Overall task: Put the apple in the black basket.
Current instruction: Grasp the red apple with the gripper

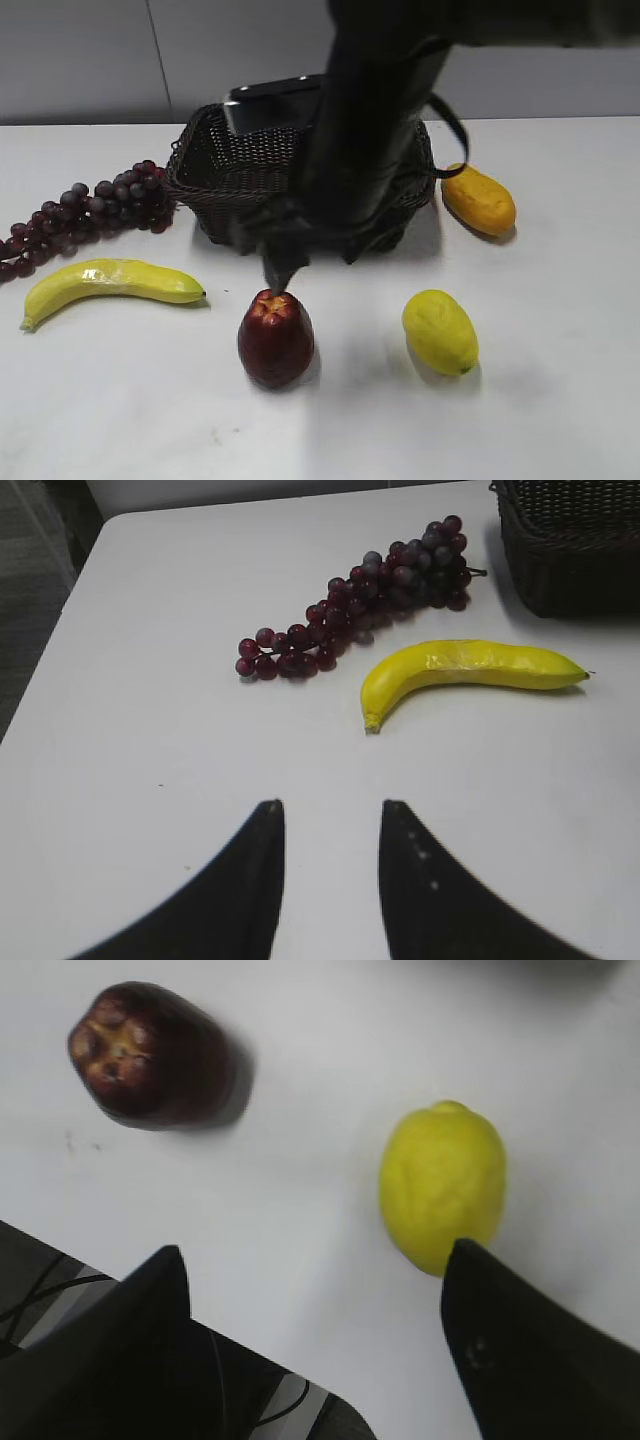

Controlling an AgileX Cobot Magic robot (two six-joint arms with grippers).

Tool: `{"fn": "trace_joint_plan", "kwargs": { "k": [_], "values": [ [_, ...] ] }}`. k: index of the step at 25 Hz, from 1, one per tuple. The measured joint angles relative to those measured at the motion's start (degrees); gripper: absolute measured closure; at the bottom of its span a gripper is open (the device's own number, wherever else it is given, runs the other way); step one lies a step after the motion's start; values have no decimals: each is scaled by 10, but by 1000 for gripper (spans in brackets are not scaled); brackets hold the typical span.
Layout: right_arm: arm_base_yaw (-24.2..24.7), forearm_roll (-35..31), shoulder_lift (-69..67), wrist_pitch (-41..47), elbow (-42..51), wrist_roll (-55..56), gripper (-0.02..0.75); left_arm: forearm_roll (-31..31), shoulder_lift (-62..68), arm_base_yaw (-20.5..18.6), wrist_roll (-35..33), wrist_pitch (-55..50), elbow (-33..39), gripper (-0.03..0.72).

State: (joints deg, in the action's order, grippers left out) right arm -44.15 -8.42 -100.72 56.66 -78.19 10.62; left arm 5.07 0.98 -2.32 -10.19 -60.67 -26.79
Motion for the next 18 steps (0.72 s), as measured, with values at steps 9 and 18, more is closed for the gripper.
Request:
{"fn": "trace_joint_plan", "kwargs": {
  "k": [9, 18],
  "values": [
    [-65, 10, -159, -1, -120, 83, 144, 0, 0, 0, 0, 0, 0, 451],
    [-65, 30, -209, -17, -126, 88, 144, 0, 0, 0, 0, 0, 0, 451]
  ]
}}
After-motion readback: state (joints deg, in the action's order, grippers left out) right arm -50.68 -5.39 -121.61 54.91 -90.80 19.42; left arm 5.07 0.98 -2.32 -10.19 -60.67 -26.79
